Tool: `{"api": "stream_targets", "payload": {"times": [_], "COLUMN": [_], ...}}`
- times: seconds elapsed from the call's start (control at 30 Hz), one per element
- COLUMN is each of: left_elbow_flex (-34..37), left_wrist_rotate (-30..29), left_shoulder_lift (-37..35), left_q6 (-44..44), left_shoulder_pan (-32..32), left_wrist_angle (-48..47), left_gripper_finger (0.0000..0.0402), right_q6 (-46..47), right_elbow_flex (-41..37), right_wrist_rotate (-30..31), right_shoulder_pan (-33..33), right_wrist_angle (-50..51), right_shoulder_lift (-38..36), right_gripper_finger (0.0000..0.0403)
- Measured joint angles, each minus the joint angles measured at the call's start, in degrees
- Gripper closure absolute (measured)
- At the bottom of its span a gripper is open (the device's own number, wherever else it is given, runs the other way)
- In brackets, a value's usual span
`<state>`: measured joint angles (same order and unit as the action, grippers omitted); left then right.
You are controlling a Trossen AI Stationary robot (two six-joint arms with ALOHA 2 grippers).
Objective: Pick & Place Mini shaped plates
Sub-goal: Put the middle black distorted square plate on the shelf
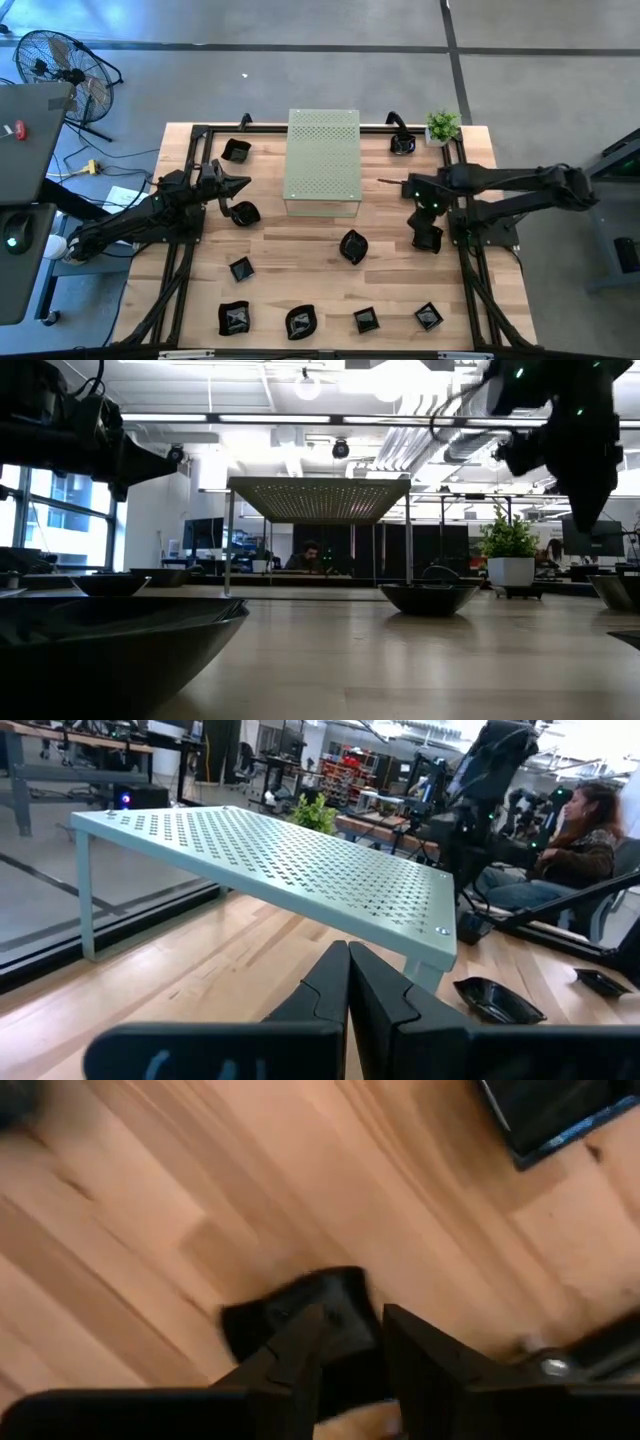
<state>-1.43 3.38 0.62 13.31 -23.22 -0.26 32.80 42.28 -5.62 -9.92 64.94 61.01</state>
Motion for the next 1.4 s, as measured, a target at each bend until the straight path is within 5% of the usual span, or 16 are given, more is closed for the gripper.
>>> {"api": "stream_targets", "payload": {"times": [0.23, 0.47, 0.67, 0.8, 1.4], "left_elbow_flex": [0.00, 0.07, 0.11, 0.11, 0.15], "left_wrist_rotate": [-0.99, -1.12, -1.43, -1.49, -1.36], "left_shoulder_lift": [0.00, 0.00, 0.07, 0.78, 4.57], "left_q6": [0.07, 0.07, 0.07, 0.07, 0.51], "left_shoulder_pan": [-0.02, -0.02, -0.02, -0.02, -0.02], "left_wrist_angle": [-0.32, -0.42, -0.60, -0.64, -0.67], "left_gripper_finger": [0.0401, 0.0401, 0.0401, 0.0401, 0.0401], "right_q6": [-15.99, -32.05, -32.86, -29.22, -25.15], "right_elbow_flex": [-0.02, -0.02, -0.02, -0.02, 0.00], "right_wrist_rotate": [-3.17, -8.06, -8.48, -1.69, -1.67], "right_shoulder_pan": [-6.54, -4.57, 0.66, 2.39, -6.45], "right_wrist_angle": [-2.78, -5.00, -5.23, -5.11, -0.15], "right_shoulder_lift": [7.10, 11.61, 12.16, 12.16, 16.76], "right_gripper_finger": [0.0290, 0.0290, 0.0289, 0.0289, 0.0267]}}
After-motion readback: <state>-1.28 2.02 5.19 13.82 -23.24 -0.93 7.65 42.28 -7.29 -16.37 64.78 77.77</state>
